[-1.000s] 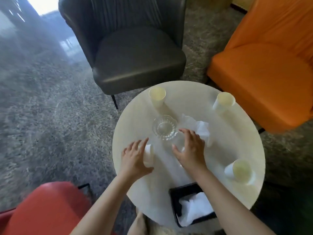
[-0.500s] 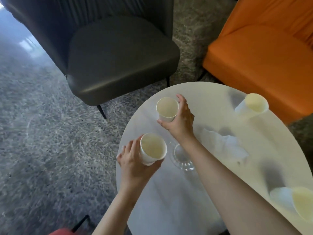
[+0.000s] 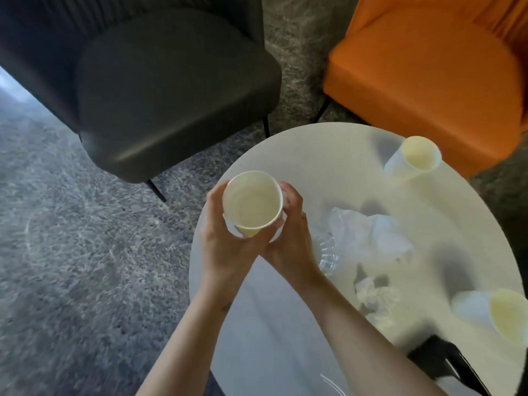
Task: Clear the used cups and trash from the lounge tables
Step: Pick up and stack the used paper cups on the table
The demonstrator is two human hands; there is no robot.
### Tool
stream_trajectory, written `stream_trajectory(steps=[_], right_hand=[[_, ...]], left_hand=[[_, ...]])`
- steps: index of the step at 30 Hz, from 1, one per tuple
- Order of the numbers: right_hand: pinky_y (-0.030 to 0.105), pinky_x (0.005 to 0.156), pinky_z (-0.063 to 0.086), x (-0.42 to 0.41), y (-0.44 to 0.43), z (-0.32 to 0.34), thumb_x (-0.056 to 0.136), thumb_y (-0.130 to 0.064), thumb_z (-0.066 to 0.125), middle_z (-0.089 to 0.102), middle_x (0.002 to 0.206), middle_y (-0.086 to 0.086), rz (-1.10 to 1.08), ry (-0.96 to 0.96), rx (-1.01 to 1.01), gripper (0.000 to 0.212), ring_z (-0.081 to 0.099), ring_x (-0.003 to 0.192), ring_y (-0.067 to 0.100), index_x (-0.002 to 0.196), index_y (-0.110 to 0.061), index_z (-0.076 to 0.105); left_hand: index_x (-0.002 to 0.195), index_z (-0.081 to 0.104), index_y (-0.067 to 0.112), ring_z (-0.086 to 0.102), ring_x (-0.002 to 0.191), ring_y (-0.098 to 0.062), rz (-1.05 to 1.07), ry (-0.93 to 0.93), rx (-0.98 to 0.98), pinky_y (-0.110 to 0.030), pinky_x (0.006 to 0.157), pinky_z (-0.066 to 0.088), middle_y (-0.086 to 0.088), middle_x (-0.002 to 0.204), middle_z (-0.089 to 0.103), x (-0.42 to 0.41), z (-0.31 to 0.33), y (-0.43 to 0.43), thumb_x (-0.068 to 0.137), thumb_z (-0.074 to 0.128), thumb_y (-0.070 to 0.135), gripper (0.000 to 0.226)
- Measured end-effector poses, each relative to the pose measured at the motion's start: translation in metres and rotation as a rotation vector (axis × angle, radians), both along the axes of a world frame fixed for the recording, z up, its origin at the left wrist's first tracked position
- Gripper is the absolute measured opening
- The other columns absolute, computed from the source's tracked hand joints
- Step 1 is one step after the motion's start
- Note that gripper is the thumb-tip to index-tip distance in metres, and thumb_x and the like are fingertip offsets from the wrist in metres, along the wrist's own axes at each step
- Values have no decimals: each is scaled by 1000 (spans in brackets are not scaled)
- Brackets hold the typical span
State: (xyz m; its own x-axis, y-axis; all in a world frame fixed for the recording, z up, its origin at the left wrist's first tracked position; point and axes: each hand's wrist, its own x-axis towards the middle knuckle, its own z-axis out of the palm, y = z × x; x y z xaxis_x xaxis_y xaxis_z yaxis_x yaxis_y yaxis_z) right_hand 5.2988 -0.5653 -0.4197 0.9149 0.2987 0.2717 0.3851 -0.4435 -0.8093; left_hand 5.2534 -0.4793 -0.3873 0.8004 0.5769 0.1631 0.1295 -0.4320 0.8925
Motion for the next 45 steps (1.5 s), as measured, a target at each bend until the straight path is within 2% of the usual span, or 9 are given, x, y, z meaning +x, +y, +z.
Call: stream_trajectory(steps=[3,5,13,17,22,26,31,40,45], right_hand=[[44,85,51,-3,-10,6,58,-31,81,53,112,-28,1,149,89,90,50,102,1,128,-28,25],[45,86,49,-2,-17,7,58,-30,84,46,108,-41,17,209,71,94,49,101,-4,128,-35,22],[28,101,35,32,-70,20,53,-38,86,42,139,-4,237,223,-109,118,41,125,9,139,-39,7],[29,102,25,82,-122,23,54,-39,85,41,140,3,-71,80,-266,105,37,128,17,140,-19,28],[45,104,21,142,-161,9,69,-26,78,32,146,13,-502,41,-498,88,23,136,29,140,-14,28],[46,105,19,168,-169,-6,77,-29,70,30,146,13,-535,137,-575,81,23,135,31,142,-18,22],[42,100,26,162,-175,0,78,-23,68,41,135,9,-482,151,-455,69,39,124,28,136,-16,32],[27,97,40,53,-193,65,74,-29,72,45,122,-3,-301,-128,-28,65,42,113,5,127,-9,41],[27,95,44,27,-211,81,73,-35,68,45,123,-3,-273,-185,58,65,48,113,12,126,-13,37]], left_hand=[[111,39,44,47,97,19,-39,43,-48,0,79,36,23,106,51,-3,-6,-8,58,86,19,75],[123,44,28,49,105,10,-83,45,-97,-3,86,36,12,116,54,-3,-12,-13,58,86,16,78],[121,39,37,46,101,19,-91,51,-160,-7,80,39,43,110,45,19,-19,-30,51,78,44,81],[130,34,34,49,100,5,-84,86,-113,-31,86,46,50,109,38,31,-15,-39,54,79,42,88],[119,37,44,59,90,-13,-197,135,-13,-31,79,50,24,100,55,40,-8,-61,47,74,59,83],[116,38,45,55,82,-8,-247,196,32,-20,68,42,36,93,52,43,-15,-78,43,81,57,84],[111,37,48,47,77,4,-269,259,66,-17,63,38,47,92,47,43,-19,-98,40,77,60,83],[123,42,35,64,86,-26,-338,327,196,-32,67,46,9,104,65,44,-11,-142,44,77,61,90],[126,44,28,66,82,-30,-343,300,339,-35,64,48,6,106,66,44,0,-163,50,78,61,89]])
